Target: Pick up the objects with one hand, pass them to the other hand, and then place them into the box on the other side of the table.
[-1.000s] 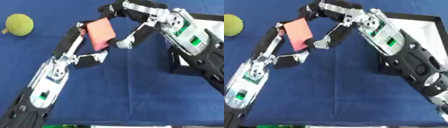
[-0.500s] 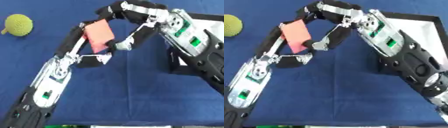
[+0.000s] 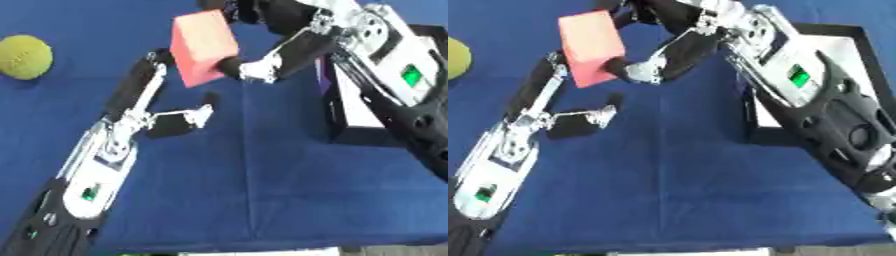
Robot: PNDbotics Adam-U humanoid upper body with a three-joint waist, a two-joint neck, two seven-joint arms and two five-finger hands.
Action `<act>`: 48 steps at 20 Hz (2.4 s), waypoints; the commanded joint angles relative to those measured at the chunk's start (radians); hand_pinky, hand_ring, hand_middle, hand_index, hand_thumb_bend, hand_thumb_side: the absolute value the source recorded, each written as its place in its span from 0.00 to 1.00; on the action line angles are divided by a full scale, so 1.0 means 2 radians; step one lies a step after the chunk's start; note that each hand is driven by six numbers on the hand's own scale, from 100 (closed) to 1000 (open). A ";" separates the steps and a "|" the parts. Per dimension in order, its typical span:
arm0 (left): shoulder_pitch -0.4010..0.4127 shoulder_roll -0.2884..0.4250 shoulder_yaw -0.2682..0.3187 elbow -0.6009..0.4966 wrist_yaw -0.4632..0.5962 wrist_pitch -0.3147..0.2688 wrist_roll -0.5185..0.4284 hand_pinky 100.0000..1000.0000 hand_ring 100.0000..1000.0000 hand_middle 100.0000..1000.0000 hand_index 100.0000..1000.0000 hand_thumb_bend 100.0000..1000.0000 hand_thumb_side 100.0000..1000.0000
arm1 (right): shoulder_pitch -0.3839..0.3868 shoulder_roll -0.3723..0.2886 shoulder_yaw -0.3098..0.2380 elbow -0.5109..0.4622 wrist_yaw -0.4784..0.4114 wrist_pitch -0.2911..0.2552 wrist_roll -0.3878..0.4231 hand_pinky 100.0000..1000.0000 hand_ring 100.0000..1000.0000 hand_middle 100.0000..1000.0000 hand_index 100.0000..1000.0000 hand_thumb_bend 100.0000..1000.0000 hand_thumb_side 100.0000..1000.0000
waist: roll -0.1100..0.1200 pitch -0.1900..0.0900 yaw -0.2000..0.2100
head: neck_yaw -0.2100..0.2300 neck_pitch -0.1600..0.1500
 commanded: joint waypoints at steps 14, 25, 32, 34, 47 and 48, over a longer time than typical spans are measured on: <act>0.005 0.082 0.013 -0.069 0.017 -0.014 0.003 0.86 0.65 0.58 0.83 0.16 0.35 | 0.155 -0.124 -0.143 0.023 -0.022 -0.033 -0.119 0.90 1.00 0.61 0.64 0.00 0.00 | 0.015 -0.013 -0.008 | -0.028 -0.031; 0.007 0.100 0.020 -0.091 0.035 -0.017 0.019 0.85 0.65 0.57 0.83 0.16 0.40 | 0.236 -0.140 -0.202 0.119 0.049 -0.078 -0.183 0.87 1.00 0.60 0.62 0.00 0.00 | 0.022 -0.007 -0.012 | -0.047 -0.050; 0.006 0.106 0.021 -0.093 0.038 -0.020 0.020 0.85 0.65 0.58 0.82 0.16 0.42 | 0.265 -0.141 -0.202 0.151 0.140 -0.120 -0.185 0.86 1.00 0.70 0.73 0.15 0.01 | 0.024 -0.004 -0.013 | -0.044 -0.049; 0.006 0.107 0.021 -0.093 0.038 -0.021 0.021 0.86 0.66 0.59 0.83 0.18 0.44 | 0.269 -0.141 -0.201 0.156 0.166 -0.131 -0.172 0.89 1.00 0.79 0.83 0.29 0.00 | 0.024 -0.004 -0.013 | -0.042 -0.047; 0.010 0.115 0.029 -0.091 0.035 -0.018 0.025 0.86 0.67 0.59 0.83 0.22 0.49 | 0.272 -0.140 -0.212 0.165 0.262 -0.198 -0.100 1.00 1.00 1.00 1.00 0.28 0.00 | 0.020 -0.005 -0.010 | -0.030 -0.040; 0.011 0.118 0.033 -0.092 0.036 -0.017 0.026 0.86 0.67 0.59 0.83 0.22 0.48 | 0.272 -0.136 -0.213 0.160 0.250 -0.197 -0.103 1.00 1.00 1.00 1.00 0.21 0.00 | 0.020 -0.005 -0.010 | -0.027 -0.040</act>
